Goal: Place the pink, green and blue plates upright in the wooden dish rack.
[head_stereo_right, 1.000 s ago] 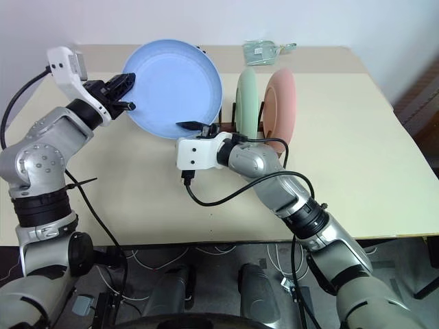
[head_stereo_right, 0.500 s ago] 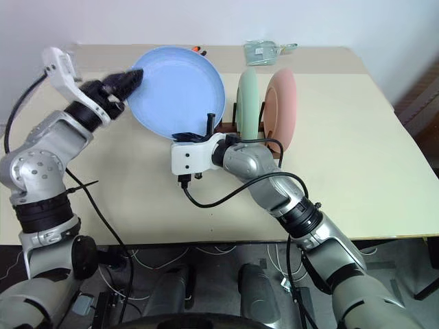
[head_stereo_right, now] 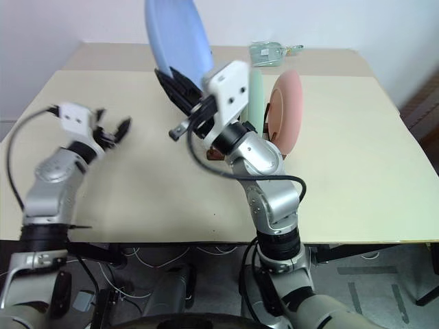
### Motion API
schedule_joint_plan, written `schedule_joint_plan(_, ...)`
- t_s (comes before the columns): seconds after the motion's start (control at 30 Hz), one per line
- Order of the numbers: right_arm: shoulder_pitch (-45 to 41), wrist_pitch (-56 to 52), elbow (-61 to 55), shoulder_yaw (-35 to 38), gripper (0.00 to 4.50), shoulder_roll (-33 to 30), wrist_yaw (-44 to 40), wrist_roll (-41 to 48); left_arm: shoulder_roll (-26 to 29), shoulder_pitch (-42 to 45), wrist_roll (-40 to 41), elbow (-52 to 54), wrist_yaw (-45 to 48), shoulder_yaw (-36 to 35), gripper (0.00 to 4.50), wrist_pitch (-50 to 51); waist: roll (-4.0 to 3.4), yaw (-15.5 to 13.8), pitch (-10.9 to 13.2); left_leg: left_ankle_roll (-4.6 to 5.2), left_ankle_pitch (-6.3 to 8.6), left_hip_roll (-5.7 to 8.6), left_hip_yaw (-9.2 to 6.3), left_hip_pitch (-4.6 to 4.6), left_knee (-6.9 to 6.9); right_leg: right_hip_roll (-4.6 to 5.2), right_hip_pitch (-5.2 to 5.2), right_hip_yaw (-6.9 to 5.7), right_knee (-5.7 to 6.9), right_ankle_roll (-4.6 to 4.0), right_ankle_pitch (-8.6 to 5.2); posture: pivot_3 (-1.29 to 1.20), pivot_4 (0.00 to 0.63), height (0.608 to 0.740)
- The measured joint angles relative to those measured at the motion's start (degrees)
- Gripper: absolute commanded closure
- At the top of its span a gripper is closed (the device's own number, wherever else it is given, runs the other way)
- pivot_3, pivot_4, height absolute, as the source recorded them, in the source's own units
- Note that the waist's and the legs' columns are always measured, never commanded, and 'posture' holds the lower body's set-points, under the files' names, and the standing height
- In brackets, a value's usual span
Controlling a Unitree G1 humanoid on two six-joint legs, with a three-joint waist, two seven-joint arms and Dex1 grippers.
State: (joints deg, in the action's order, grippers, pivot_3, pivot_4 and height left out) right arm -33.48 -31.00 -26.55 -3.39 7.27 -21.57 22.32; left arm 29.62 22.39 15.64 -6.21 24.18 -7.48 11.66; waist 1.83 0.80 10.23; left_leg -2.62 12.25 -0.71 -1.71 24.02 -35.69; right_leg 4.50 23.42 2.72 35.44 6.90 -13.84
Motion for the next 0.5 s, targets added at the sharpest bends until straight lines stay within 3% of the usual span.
schedule_joint_plan(0.23, 1.6, -7.5, -1.7, 4.6, 4.50, 0.3, 9.7, 11.1, -1.5, -4.4, 4.5, 6.6, 10.0, 2.4, 0.95, 2.6, -0.06, 0.4, 0.0, 0.01, 0.00, -0.04, 0.03, 0.00, 0.11, -0.01, 0.13, 0.01, 0.04, -0.08, -0.03, 0.00, 0.150, 0.732)
schedule_joint_plan(0.5, 1.6, -11.0, 0.8, 9.5, 4.50, 0.1, 13.9, 21.9, 1.9, -7.4, 7.5, 11.5, 18.1, 4.4, 0.95, 8.3, -0.10, 0.4, 0.0, 0.03, -0.01, -0.04, 0.04, 0.00, 0.10, -0.03, 0.11, 0.01, 0.03, -0.08, -0.04, 0.00, 0.150, 0.732)
